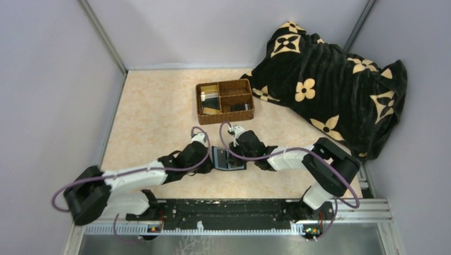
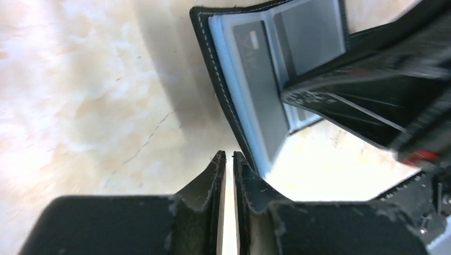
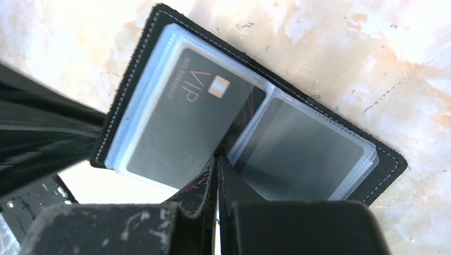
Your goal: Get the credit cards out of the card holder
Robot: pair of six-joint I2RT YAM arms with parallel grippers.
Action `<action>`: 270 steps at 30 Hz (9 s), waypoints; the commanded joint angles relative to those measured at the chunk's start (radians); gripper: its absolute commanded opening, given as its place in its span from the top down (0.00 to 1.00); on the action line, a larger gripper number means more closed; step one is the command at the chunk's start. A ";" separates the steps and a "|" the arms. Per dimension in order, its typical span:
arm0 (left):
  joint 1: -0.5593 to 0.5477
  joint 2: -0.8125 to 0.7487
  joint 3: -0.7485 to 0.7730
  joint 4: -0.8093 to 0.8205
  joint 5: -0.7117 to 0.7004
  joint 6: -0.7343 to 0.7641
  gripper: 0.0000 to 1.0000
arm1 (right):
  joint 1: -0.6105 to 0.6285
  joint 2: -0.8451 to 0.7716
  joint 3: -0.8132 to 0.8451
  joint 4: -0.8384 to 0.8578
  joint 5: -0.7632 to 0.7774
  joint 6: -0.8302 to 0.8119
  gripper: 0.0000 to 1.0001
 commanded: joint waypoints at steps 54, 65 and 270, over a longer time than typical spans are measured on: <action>0.141 0.178 -0.011 0.189 0.133 0.073 0.89 | -0.091 0.041 -0.061 0.210 -0.133 0.116 0.64; 0.167 0.081 -0.013 0.091 0.054 0.101 0.88 | -0.106 0.027 -0.060 0.194 -0.132 0.100 0.65; 0.064 0.562 0.110 0.174 0.195 0.027 0.96 | -0.462 0.036 -0.272 0.498 -0.628 0.357 0.94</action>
